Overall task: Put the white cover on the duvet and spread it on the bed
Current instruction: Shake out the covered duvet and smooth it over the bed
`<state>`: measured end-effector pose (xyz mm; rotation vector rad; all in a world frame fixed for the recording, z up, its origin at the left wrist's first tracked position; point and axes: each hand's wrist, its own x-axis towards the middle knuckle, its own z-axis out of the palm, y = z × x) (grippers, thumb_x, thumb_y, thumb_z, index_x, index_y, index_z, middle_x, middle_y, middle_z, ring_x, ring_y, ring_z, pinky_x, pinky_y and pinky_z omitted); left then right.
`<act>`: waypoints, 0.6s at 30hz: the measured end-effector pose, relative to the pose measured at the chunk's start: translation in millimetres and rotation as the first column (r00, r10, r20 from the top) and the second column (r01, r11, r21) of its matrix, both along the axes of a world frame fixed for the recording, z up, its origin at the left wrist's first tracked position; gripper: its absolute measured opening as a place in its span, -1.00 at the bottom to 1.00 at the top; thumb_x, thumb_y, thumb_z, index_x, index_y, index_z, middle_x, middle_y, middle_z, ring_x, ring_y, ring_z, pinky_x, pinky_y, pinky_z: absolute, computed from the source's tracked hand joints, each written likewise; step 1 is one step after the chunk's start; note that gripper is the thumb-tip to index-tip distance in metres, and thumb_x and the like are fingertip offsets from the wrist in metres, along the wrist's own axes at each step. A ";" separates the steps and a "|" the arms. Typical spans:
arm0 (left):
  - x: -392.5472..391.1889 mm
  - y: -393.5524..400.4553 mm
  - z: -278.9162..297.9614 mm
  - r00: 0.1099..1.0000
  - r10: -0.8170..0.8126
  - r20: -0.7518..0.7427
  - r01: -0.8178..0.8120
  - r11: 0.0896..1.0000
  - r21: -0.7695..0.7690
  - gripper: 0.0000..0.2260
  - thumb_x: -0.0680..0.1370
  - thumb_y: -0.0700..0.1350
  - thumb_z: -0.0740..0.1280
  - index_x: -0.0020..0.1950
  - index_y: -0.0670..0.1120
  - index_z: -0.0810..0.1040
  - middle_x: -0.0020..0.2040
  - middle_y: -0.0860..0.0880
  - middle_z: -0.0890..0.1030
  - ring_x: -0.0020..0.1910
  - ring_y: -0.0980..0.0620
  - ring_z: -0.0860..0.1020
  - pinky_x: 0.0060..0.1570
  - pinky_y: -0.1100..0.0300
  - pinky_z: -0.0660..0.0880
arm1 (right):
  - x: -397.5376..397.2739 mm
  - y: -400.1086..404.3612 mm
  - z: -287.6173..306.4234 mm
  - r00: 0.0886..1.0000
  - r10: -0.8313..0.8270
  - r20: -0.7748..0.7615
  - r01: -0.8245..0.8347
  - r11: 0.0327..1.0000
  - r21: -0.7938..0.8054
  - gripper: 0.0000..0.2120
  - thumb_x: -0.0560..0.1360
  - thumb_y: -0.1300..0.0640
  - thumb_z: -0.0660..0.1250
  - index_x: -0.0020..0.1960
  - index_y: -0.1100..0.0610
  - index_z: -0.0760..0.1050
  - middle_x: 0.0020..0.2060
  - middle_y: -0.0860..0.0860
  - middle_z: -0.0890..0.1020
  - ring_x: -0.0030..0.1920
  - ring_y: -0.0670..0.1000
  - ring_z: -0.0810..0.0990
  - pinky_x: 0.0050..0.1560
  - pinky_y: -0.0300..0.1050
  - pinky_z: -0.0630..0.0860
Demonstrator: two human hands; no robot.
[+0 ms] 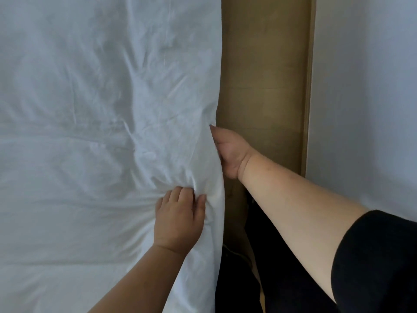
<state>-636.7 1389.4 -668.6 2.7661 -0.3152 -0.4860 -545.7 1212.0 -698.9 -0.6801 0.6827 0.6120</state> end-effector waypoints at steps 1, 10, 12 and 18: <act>3.9 -1.9 0.3 1.000 -0.010 0.012 0.011 1.000 -0.022 -0.77 0.59 0.07 0.14 -0.23 0.04 0.24 -0.29 0.12 0.34 -0.33 0.00 0.38 -0.17 0.00 0.47 | 3.0 -9.5 3.0 1.000 -0.018 0.014 0.020 0.994 -0.112 -0.61 0.60 -0.02 0.35 0.28 0.24 0.58 0.15 0.18 0.68 0.16 0.18 0.67 0.29 0.18 0.54; 17.3 -7.6 -19.5 0.949 -0.175 -0.262 0.239 0.941 0.240 -0.63 0.58 0.12 0.01 -0.07 -0.02 0.55 -0.13 0.02 0.63 -0.12 -0.07 0.62 -0.03 0.00 0.52 | -64.3 -35.5 -70.8 0.927 -0.161 -0.339 -0.125 0.719 -0.683 -0.60 0.59 -0.21 0.27 0.18 0.11 0.51 -0.03 -0.04 0.58 0.06 0.08 0.58 -0.03 -0.09 0.47; 22.4 -6.8 -22.4 0.931 -0.244 -0.272 0.315 0.913 0.260 -0.73 0.55 0.13 0.15 -0.04 -0.03 0.53 -0.09 -0.01 0.61 -0.10 -0.07 0.60 -0.04 0.00 0.53 | -51.6 -28.6 -80.7 0.919 -0.141 -0.367 -0.077 0.851 -0.519 -0.45 0.55 -0.35 0.23 0.26 0.08 0.50 0.11 -0.01 0.62 0.19 0.08 0.57 0.17 0.01 0.51; 28.4 15.3 -25.8 0.895 -0.290 -0.338 0.338 0.937 0.090 -0.70 0.54 0.10 0.13 0.08 -0.01 0.54 0.06 0.00 0.55 0.05 -0.10 0.53 0.12 -0.03 0.46 | -164.3 37.4 -94.5 0.913 0.265 -0.310 -0.247 0.964 0.095 -0.34 0.38 -0.37 0.43 0.36 -0.06 0.53 0.26 -0.01 0.63 0.27 0.01 0.56 0.36 0.02 0.37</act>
